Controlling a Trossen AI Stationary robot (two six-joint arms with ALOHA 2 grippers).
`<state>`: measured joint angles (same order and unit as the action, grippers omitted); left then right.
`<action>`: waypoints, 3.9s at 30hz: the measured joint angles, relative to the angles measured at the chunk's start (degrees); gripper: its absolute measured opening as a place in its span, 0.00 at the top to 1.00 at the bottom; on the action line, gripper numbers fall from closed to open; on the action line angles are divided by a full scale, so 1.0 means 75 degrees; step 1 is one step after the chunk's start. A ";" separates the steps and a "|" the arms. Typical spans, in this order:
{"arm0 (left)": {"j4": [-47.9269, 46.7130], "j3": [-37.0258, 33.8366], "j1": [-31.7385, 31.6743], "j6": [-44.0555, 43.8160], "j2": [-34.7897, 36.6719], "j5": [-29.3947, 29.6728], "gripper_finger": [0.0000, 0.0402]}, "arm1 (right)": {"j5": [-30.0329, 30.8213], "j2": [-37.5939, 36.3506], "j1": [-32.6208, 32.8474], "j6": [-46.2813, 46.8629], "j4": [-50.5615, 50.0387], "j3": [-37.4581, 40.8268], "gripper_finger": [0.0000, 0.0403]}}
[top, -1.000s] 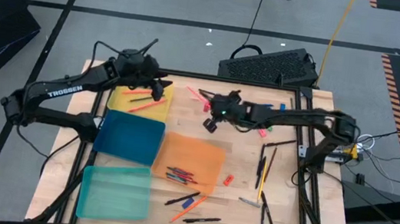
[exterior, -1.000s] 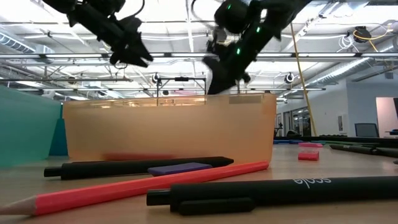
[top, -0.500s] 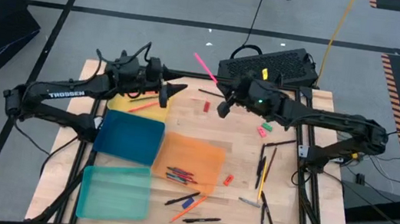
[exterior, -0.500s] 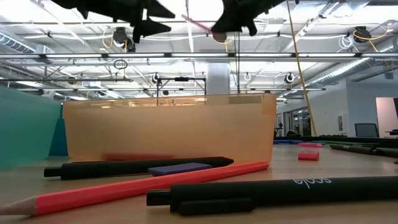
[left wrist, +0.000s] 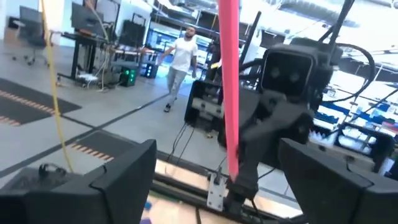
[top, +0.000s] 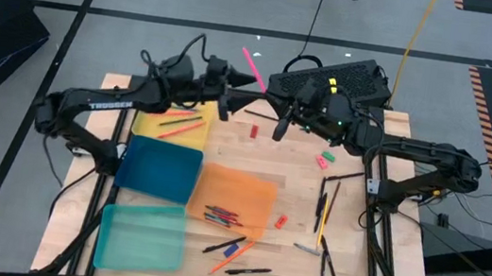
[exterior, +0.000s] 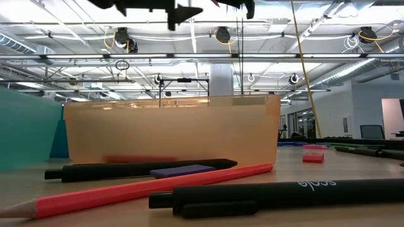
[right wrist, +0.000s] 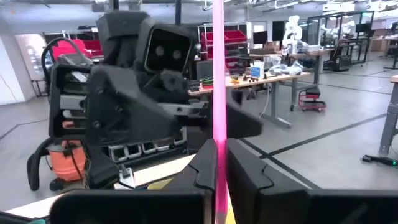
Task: Sort crayons/erasers/pens/pencils in bins
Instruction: Put the pink pencil into yellow bin, then put the black pencil into yellow bin
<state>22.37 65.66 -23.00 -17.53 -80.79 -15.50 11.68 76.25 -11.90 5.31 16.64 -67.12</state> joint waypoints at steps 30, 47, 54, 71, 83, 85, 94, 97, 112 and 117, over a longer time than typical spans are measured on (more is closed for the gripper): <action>-0.0037 0.0490 -0.0069 0.0398 -0.0111 -0.0182 0.97 | 0.0073 0.0005 0.0050 -0.0056 -0.0538 -0.0017 0.82; -1.0823 0.0514 -0.1076 0.3753 0.0368 0.3372 0.96 | 0.0066 -0.0020 -0.0120 0.0388 -0.4894 -0.0530 0.52; -1.0974 -0.0995 -0.1081 0.4243 -0.0473 0.4024 0.96 | 0.0449 -0.0018 -0.0446 0.0523 -0.4936 -0.0530 0.55; -1.1269 -0.1111 -0.0922 0.4454 -0.0988 0.4325 0.48 | -0.0335 0.0278 -0.1272 0.0903 -0.5638 -0.0530 0.55; -1.1326 0.0194 -0.0919 0.2929 0.0676 0.3861 0.39 | -0.2120 0.2138 -0.2698 -0.2038 -0.5922 -0.0527 0.55; -1.1337 0.0199 -0.0916 0.2431 0.0937 0.3694 0.39 | -0.2618 0.2506 -0.2938 -0.2943 -0.5875 -0.0527 0.55; -1.1357 0.0196 -0.0488 0.0530 0.1611 0.3657 0.39 | -0.3181 0.4153 -0.3578 -0.4547 -0.4880 -0.0524 0.55; -1.1360 0.0196 -0.0297 0.0126 0.1652 0.3662 0.39 | -0.3162 0.4483 -0.3758 -0.4541 -0.4851 -0.0524 0.55; -0.9486 0.0185 0.0059 -0.0806 0.2094 0.3886 0.39 | -0.2853 0.5026 -0.3759 -0.4342 -0.4693 -0.0550 0.88; -0.8053 0.0185 0.0198 0.0017 0.2806 0.3916 0.39 | -0.2884 0.5036 -0.3715 -0.4230 -0.4826 -0.0544 0.97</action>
<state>-38.03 67.05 -21.51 -17.40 -59.74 13.87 -9.95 114.03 -39.77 -26.42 -19.55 -71.20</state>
